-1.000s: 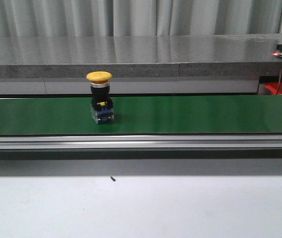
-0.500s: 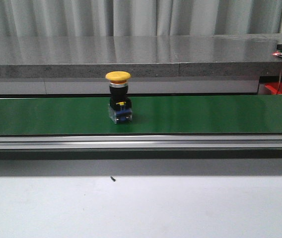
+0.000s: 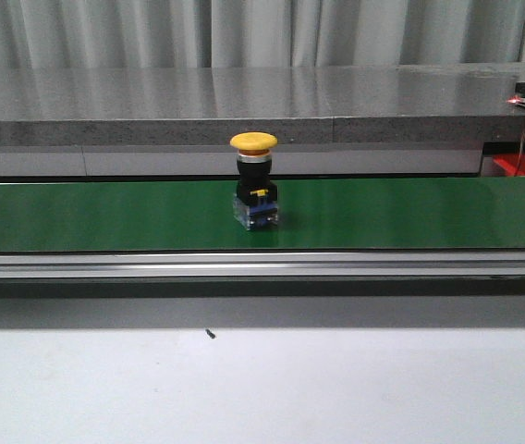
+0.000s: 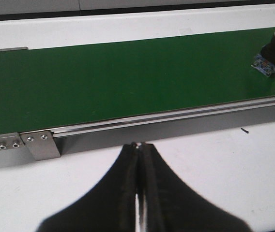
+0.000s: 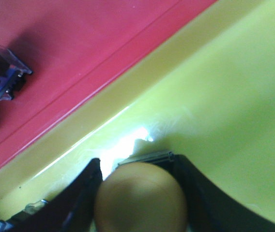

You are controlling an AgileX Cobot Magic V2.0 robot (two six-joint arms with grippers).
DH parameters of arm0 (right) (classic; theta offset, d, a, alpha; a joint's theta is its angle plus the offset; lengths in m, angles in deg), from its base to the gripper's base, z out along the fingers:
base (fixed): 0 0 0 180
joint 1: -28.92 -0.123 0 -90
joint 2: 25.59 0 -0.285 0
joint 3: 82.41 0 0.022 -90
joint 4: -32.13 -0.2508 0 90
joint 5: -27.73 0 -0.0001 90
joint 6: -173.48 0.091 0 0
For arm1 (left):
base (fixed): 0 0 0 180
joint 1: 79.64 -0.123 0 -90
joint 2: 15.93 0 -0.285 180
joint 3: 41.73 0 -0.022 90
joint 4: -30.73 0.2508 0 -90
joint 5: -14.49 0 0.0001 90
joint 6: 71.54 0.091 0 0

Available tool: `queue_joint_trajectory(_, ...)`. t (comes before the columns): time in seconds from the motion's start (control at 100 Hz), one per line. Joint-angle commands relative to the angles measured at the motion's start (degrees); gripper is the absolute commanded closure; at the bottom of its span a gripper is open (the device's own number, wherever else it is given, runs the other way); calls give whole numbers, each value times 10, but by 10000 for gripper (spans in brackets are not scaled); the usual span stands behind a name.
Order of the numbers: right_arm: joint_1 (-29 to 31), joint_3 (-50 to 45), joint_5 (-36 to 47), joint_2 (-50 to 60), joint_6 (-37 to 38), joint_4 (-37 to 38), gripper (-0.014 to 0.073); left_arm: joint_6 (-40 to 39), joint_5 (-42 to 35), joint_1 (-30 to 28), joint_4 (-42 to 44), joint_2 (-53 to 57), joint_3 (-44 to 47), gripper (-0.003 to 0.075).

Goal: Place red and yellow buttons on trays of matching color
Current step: 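Carry the yellow button into the yellow tray and open the right gripper, then move the right gripper down onto the second yellow button and grasp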

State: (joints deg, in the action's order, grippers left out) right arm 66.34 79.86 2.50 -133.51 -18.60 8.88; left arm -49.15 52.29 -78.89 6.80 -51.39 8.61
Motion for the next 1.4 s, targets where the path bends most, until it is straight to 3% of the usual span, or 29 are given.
queue_joint_trajectory(0.0, 4, 14, 24, 21, -4, -5, 293, -2, -37, 4, -15, -3, -15, 740)
queue_joint_trajectory(0.08, 4, 14, 26, 21, -4, -5, 119, -2, -37, 4, -15, -3, -15, 740)
queue_joint_trajectory(0.16, 4, 14, 25, 21, -4, -5, 41, -2, -37, 4, -15, -3, -15, 740)
queue_joint_trajectory(0.59, -19, 14, 17, 141, -4, 0, 158, -2, -37, 4, -15, -3, -15, 740)
queue_joint_trajectory(0.84, -160, 14, -14, 198, -18, 53, 163, -2, -37, 4, -15, -3, -15, 740)
queue_joint_trajectory(1.11, -329, 17, -97, 204, -50, 56, 162, -2, -37, 4, -15, -3, -15, 740)
queue_joint_trajectory(1.24, -383, 17, -116, 204, -63, 57, 158, -2, -37, 4, -15, -3, -15, 740)
queue_joint_trajectory(1.39, -436, 17, -151, 204, -132, 53, 133, -2, -37, 4, -15, -3, -15, 740)
